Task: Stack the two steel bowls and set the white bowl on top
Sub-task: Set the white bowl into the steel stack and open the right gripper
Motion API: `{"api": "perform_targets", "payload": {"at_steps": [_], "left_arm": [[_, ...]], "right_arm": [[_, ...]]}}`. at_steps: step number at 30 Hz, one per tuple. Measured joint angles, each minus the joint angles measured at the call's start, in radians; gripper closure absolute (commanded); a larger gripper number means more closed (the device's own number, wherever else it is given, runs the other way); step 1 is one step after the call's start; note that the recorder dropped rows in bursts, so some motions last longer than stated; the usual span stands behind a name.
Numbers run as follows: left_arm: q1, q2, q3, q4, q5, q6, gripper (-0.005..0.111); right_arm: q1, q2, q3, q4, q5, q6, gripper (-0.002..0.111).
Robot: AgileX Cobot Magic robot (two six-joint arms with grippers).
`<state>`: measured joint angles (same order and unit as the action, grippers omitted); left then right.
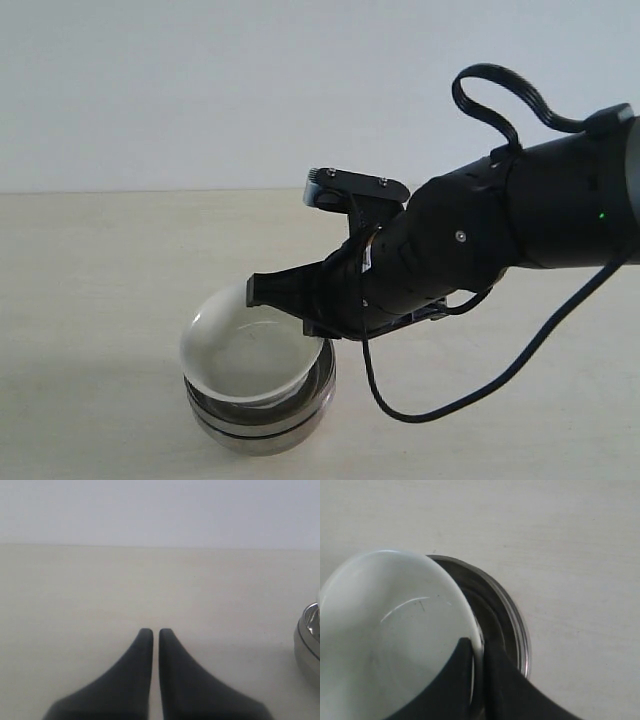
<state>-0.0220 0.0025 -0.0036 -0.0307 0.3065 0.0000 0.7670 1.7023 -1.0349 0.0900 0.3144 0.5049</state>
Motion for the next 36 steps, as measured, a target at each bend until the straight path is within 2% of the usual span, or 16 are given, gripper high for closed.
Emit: {"api": "perform_targets", "payload": {"at_steps": [36], "left_arm": [[0.000,0.000,0.000,0.000,0.000,0.000,0.103]], "right_arm": [[0.000,0.057,0.000,0.002,0.011,-0.012,0.108]]}}
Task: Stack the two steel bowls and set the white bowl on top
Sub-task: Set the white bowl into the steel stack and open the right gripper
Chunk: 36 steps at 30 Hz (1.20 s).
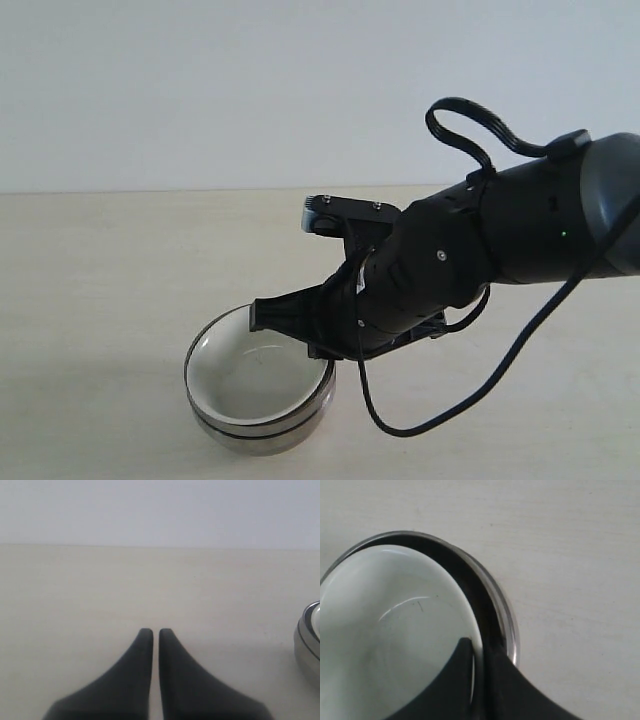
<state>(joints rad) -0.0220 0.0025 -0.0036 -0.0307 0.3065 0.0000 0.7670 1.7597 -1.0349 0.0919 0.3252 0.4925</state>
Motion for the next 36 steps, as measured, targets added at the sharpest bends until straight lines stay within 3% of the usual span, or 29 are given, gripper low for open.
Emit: {"api": "perform_targets", "payload": {"at_steps": [4,10,34,36], "left_arm": [[0.000,0.000,0.000,0.000,0.000,0.000,0.103],[0.000,0.000,0.000,0.000,0.000,0.000,0.103],[0.000,0.000,0.000,0.000,0.000,0.000,0.103],[0.000,0.000,0.000,0.000,0.000,0.000,0.103]], "right_arm": [[0.000,0.000,0.000,0.002,0.000,-0.001,0.105],[0.000,0.000,0.000,0.002,-0.006,-0.001,0.084],[0.000,-0.127,0.000,-0.092,0.108,-0.042,0.084],[0.000,-0.133,0.000,-0.086,0.113,-0.059,0.097]]}}
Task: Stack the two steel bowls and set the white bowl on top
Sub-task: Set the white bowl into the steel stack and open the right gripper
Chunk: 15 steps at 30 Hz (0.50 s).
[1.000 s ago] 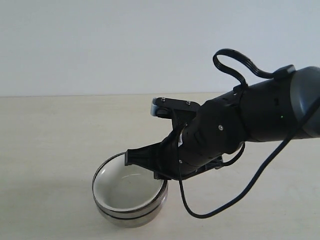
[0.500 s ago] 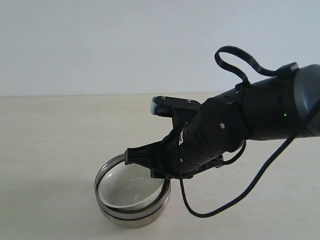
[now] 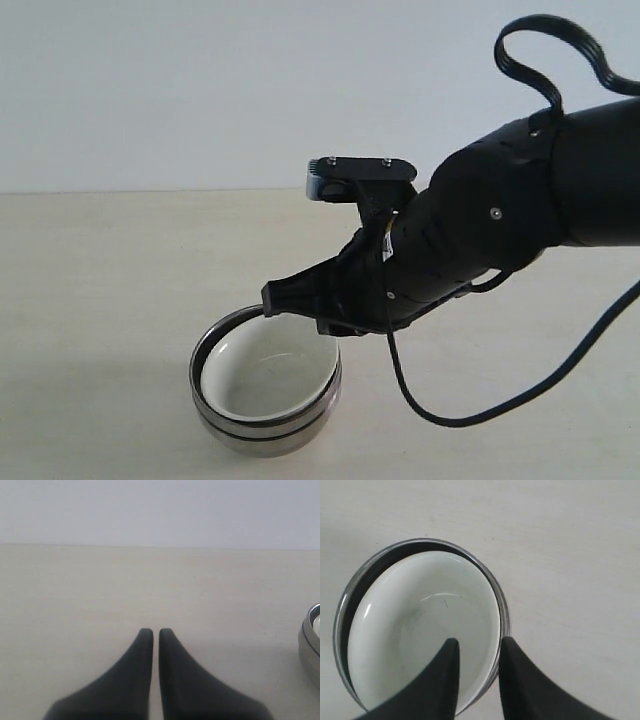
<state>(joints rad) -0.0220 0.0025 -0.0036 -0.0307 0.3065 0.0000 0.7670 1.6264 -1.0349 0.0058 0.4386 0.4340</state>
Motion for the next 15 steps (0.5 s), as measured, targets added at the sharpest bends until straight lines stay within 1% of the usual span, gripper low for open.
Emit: {"api": "perform_targets", "payload": {"at_steps": [1,2,10,15], "left_arm": [[0.000,0.000,0.000,0.000,0.000,0.000,0.103],[0.000,0.000,0.000,0.000,0.000,0.000,0.103],[0.000,0.000,0.000,0.000,0.000,0.000,0.103],[0.000,0.000,0.000,0.000,0.000,0.000,0.103]], "right_arm": [[0.000,0.000,0.000,0.000,0.002,-0.018,0.107],[0.002,0.000,0.000,0.004,0.002,-0.042,0.108],[0.077,0.000,0.000,0.015,-0.089,-0.075,0.108],[0.081,0.039,0.000,0.029,-0.094,-0.075,0.108]]}}
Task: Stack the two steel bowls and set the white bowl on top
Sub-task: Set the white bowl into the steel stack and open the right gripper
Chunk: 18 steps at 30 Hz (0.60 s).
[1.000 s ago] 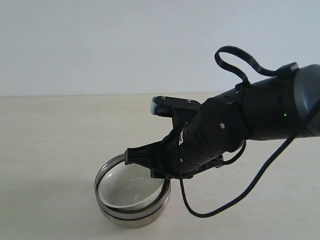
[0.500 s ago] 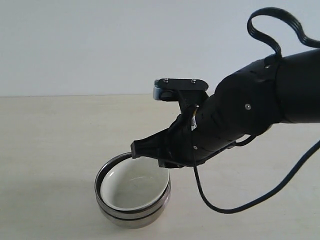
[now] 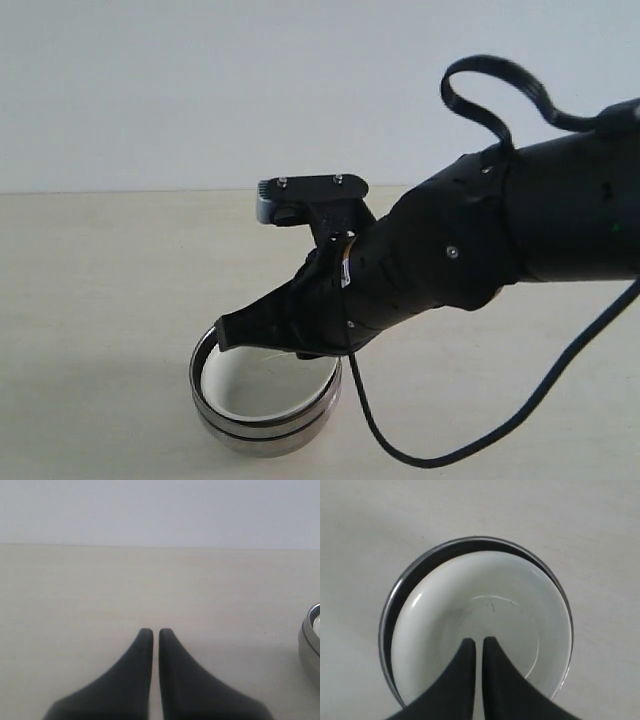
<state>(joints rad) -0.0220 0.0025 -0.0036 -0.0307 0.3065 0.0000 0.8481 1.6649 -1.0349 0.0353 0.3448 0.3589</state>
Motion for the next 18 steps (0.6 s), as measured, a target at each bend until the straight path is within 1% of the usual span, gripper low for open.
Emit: {"api": "perform_targets", "payload": {"at_steps": [9,18], "left_arm": [[0.000,0.000,0.000,0.000,0.000,0.000,0.103],[0.000,0.000,0.000,0.000,0.000,0.000,0.103]], "right_arm": [[0.000,0.118,0.000,0.006,-0.031,-0.002,0.108],[0.000,0.178,0.000,0.014,-0.101,-0.003,0.108]]}}
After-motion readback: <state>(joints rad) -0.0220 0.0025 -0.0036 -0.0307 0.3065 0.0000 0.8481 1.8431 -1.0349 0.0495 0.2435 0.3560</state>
